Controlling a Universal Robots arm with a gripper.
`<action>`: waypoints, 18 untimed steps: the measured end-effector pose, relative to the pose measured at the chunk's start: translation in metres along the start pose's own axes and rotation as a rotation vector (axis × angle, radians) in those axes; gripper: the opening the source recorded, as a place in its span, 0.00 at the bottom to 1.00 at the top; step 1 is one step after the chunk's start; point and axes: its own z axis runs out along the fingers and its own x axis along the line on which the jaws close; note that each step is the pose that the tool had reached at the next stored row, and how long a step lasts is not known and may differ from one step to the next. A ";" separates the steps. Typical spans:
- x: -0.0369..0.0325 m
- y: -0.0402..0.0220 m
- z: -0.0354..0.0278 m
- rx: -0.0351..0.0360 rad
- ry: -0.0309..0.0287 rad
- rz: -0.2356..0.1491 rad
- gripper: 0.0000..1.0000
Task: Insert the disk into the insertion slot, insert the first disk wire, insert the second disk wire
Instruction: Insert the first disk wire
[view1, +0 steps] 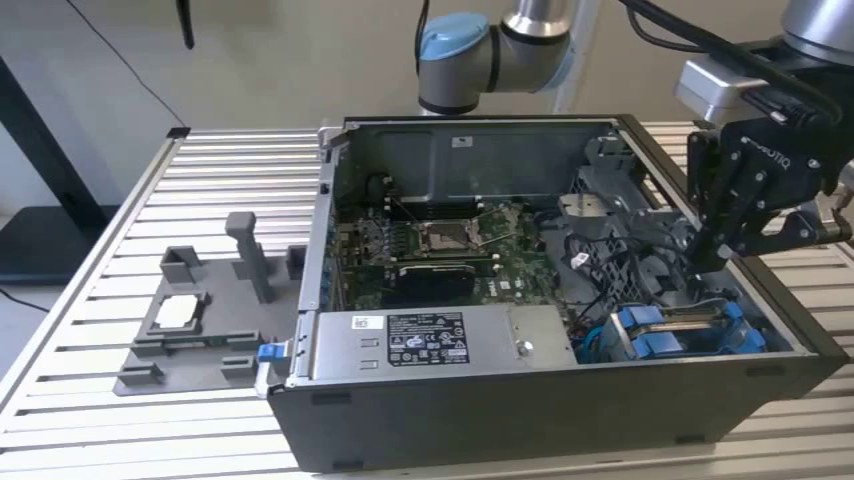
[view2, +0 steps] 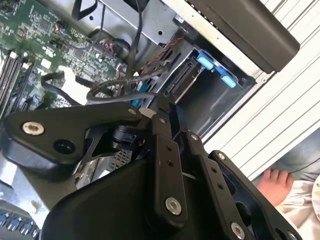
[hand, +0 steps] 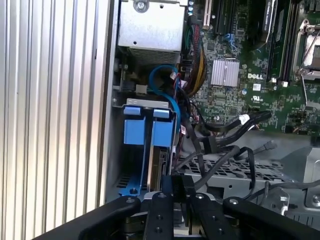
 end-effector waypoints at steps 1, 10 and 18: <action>0.0010 -0.0019 0.0005 -0.0037 -0.0005 0.000 0.19; 0.0050 -0.0161 0.0080 -0.0438 -0.0035 0.000 0.19; 0.0050 -0.0169 0.0183 -0.0544 -0.0050 0.047 0.19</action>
